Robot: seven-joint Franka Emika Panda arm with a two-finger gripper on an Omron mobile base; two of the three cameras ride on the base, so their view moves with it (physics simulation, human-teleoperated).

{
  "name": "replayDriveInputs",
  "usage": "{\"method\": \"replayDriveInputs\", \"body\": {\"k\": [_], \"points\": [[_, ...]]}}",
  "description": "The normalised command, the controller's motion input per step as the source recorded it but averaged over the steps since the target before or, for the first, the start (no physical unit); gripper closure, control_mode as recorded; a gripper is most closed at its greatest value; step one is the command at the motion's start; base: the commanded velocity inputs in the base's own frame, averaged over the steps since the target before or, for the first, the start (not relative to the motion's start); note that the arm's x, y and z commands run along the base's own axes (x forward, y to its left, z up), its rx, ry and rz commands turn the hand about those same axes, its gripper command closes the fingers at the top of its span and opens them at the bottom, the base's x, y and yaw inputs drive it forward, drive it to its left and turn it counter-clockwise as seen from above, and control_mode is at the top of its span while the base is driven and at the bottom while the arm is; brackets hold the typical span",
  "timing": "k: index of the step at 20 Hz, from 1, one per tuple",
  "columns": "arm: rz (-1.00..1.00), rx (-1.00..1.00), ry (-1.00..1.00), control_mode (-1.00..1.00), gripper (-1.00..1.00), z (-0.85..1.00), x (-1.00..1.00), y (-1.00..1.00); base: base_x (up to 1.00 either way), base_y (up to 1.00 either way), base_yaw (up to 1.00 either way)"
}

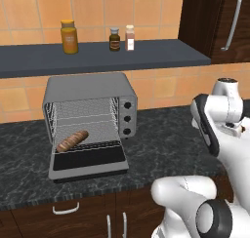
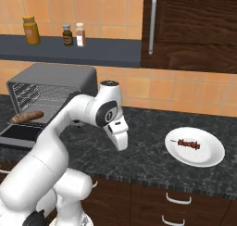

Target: Pick up the kebab skewer and baguette bread, and place them inside the toaster oven. Close the toaster oven door and start by setting the timer.

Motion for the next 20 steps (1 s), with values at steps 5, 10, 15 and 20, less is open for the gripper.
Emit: {"method": "replayDriveInputs", "body": {"k": [5,10,15,20], "points": [[-0.32,0.11,0.18,-1.00,-1.00,0.00,0.22,-1.00,0.00,0.00,0.00],[-0.25,0.21,-0.02,-1.00,-1.00,-0.01,0.15,-1.00,0.00,0.00,0.00],[-0.20,0.21,-0.11,-1.00,-1.00,-0.20,0.55,-0.92,0.00,0.00,0.00],[-0.07,0.15,-0.04,-1.00,-1.00,-0.16,0.62,-0.39,0.00,0.00,0.00]]}}
